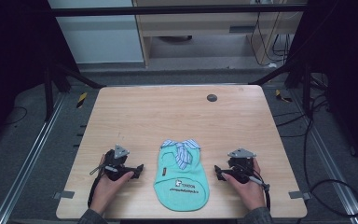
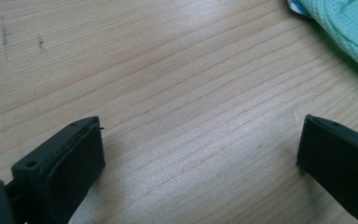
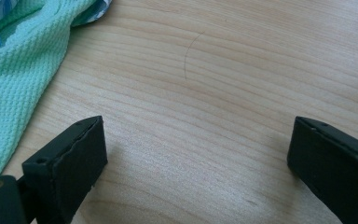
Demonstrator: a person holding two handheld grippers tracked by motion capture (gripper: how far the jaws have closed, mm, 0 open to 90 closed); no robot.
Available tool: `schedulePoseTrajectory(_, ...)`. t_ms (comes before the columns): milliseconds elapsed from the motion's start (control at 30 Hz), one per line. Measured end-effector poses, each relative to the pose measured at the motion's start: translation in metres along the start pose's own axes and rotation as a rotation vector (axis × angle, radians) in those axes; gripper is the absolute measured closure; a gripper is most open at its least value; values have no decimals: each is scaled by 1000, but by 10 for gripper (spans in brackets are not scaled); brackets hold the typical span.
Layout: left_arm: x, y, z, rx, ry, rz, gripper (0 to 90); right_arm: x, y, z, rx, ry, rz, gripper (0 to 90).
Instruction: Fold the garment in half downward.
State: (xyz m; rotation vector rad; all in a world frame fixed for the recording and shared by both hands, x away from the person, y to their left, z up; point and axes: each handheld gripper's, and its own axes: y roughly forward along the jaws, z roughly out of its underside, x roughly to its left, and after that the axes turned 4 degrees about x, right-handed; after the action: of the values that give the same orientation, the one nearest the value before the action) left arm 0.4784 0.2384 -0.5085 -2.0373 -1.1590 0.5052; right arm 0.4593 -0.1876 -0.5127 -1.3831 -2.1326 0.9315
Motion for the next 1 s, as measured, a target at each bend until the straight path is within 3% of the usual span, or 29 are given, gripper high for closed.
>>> schedulePoseTrajectory(100, -2, -1, -3, 16, 9, 12, 46, 1, 0, -1, -1, 16, 4, 58)
schedulePoseTrajectory(133, -4, -2, -9, 23, 22, 38, 57, 0, 0, -2, 9, 15, 11, 88)
schedulePoseTrajectory(233, -6, -3, -22, 15, 25, 58, 115, 2, -2, -11, 30, 25, -33, 179)
schedulePoseTrajectory(300, -6, -2, -33, 45, 43, 76, 146, 6, -3, -22, 42, -23, -25, 232)
schedulePoseTrajectory(500, -7, 1, -71, 75, 28, 155, 294, 17, -4, -65, 93, -118, -54, 421)
schedulePoseTrajectory(667, -11, 6, -99, 90, 61, 138, 392, 21, 7, -95, 136, -137, -103, 572)
schedulePoseTrajectory(767, -13, 10, -112, 82, 55, 142, 439, 24, 16, -110, 145, -140, -131, 661)
schedulePoseTrajectory(867, -15, 17, -122, 82, 54, 149, 495, 30, 26, -120, 152, -151, -151, 720)
schedulePoseTrajectory(1000, -17, 30, -132, 102, 51, 164, 580, 36, 38, -128, 152, -129, -174, 767)
